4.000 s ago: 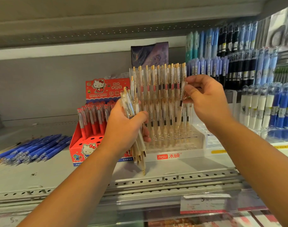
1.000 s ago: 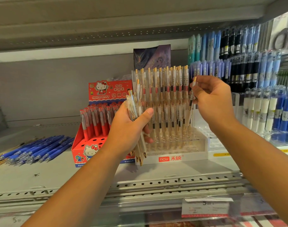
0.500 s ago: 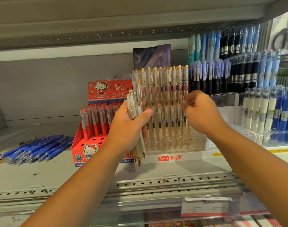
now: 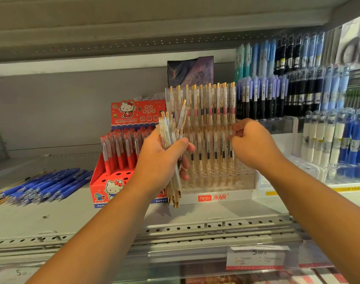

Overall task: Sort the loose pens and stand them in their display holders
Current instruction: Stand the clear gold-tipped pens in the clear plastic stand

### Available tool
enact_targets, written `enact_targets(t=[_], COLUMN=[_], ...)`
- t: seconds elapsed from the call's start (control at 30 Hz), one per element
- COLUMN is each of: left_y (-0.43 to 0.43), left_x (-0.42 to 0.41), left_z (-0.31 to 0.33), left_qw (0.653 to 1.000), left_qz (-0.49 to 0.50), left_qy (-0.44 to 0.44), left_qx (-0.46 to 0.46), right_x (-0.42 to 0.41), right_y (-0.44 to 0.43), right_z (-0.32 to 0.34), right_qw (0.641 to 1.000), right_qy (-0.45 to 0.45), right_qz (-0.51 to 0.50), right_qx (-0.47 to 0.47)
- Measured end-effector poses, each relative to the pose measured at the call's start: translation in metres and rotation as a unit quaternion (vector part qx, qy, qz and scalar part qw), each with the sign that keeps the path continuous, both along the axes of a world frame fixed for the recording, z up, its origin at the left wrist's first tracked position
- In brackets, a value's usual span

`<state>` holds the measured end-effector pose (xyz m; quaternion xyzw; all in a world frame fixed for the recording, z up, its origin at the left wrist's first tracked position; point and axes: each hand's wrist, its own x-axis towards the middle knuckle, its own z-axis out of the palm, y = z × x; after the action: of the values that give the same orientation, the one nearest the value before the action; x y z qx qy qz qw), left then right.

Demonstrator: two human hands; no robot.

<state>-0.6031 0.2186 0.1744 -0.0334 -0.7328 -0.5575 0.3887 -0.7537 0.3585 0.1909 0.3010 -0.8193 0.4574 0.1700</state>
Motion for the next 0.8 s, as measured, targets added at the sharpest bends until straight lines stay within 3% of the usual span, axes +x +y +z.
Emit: enact_targets(t=[0.1,0.17,0.27,0.33,0.53,0.8], left_y=[0.002,0.001,0.001,0.002,0.003,0.004], left_x=[0.000,0.001,0.001,0.001,0.002,0.000], left_z=[0.001,0.001,0.001,0.001,0.000,-0.001], left_qw=[1.000,1.000,0.999,0.998,0.996,0.993], left_qz=[-0.011,-0.019,-0.039,-0.052,-0.087,-0.098], left_qy=[0.000,0.000,-0.005,-0.011,-0.034,-0.060], left_qx=[0.005,0.008,0.012,0.014,0.006,-0.023], right_x=[0.000,0.002,0.014,0.024,0.036,0.036], right_y=[0.000,0.000,0.001,0.000,-0.008,-0.009], right_z=[-0.001,0.001,0.006,0.007,0.008,0.010], right_qw=[1.000,0.997,0.977,0.964,0.930,0.911], right_qy=[0.007,0.034,0.088,0.101,-0.019,-0.097], right_qz=[-0.010,-0.010,0.049,0.113,0.288,0.335], right_qx=[-0.011,-0.065,-0.186,-0.217,-0.226,-0.221])
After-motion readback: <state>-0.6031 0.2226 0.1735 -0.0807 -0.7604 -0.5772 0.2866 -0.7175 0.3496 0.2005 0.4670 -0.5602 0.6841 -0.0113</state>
